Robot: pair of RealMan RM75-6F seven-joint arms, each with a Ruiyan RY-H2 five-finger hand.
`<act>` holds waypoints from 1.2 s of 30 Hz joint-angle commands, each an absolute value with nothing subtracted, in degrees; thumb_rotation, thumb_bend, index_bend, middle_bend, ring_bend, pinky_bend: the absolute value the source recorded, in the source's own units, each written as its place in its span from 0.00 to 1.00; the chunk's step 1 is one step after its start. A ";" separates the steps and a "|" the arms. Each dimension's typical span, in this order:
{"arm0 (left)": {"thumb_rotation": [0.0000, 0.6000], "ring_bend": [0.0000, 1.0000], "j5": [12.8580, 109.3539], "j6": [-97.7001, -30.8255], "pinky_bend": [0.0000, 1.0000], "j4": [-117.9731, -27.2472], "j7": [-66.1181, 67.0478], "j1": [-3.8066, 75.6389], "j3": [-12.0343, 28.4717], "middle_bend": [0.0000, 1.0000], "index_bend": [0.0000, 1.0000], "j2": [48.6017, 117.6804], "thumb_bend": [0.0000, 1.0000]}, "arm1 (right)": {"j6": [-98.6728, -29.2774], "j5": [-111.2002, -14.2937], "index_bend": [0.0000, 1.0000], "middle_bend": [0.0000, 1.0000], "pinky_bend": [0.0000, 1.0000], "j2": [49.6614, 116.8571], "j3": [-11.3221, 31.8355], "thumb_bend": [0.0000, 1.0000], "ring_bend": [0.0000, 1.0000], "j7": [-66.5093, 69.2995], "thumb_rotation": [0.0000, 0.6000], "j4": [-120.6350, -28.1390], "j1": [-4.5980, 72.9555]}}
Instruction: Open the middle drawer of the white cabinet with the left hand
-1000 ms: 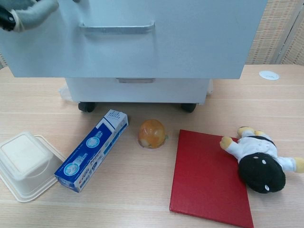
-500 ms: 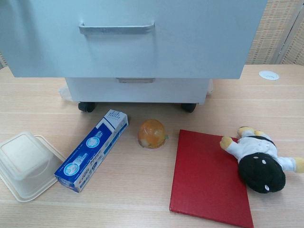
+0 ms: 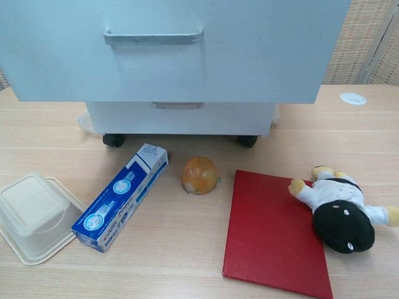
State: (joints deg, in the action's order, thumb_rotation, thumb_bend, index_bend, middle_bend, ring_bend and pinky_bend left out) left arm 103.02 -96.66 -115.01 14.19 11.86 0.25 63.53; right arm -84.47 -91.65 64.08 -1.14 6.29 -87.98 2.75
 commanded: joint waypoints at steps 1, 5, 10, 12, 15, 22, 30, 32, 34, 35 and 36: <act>1.00 1.00 102.51 -97.18 1.00 -113.45 13.29 10.16 -0.85 0.94 0.85 62.66 0.51 | -84.37 -91.77 0.09 0.11 0.10 64.05 -1.12 0.33 0.04 6.13 1.00 -88.11 2.88; 1.00 1.00 99.14 -95.67 1.00 -111.84 13.20 9.03 -1.24 0.91 0.83 62.10 0.51 | -84.18 -91.92 0.09 0.11 0.10 64.10 -1.05 0.33 0.04 6.00 1.00 -88.23 3.15; 1.00 0.96 94.72 -93.46 1.00 -109.23 14.55 7.92 -1.26 0.86 0.79 61.84 0.51 | -84.18 -92.00 0.09 0.12 0.10 64.11 -1.04 0.33 0.04 6.03 1.00 -88.23 3.24; 1.00 0.94 93.38 -92.57 0.99 -107.78 14.64 7.50 -1.45 0.83 0.78 61.88 0.51 | -84.26 -91.92 0.09 0.11 0.10 64.06 -1.02 0.33 0.04 6.08 1.00 -88.21 3.20; 1.00 0.85 91.64 -91.91 0.85 -106.04 15.13 6.73 -1.62 0.77 0.69 62.27 0.51 | -84.37 -91.93 0.09 0.11 0.10 64.07 -1.03 0.33 0.04 6.18 1.00 -88.16 3.16; 1.00 0.49 88.59 -91.36 0.49 -103.15 15.90 5.27 -1.07 0.58 0.39 64.13 0.49 | -84.77 -92.07 0.09 0.11 0.10 64.12 -1.04 0.33 0.04 6.44 1.00 -87.97 3.04; 1.00 0.11 87.48 -89.17 0.19 -102.83 18.80 4.73 -1.61 0.07 0.06 64.56 0.42 | -85.26 -91.94 0.09 0.11 0.10 64.19 -1.23 0.33 0.04 6.91 1.00 -87.60 2.56; 1.00 0.06 87.03 -88.64 0.17 -103.23 19.51 4.71 -1.59 0.01 0.01 64.39 0.38 | -85.34 -92.01 0.09 0.11 0.10 64.16 -1.33 0.33 0.04 7.06 1.00 -87.53 2.47; 1.00 0.06 86.69 -88.25 0.17 -103.63 20.29 4.67 -1.53 0.00 0.00 64.29 0.36 | -85.46 -92.03 0.09 0.11 0.10 64.17 -1.37 0.33 0.04 7.16 1.00 -87.37 2.38; 1.00 0.06 86.64 -88.30 0.16 -103.66 20.56 4.62 -1.42 0.00 0.00 64.36 0.35 | -85.51 -92.02 0.09 0.11 0.10 64.18 -1.38 0.33 0.04 7.17 1.00 -87.32 2.33; 1.00 0.06 86.61 -88.47 0.16 -103.67 20.83 4.52 -1.28 0.00 0.00 64.51 0.35 | -85.61 -92.03 0.09 0.11 0.10 64.20 -1.38 0.33 0.04 7.22 1.00 -87.25 2.27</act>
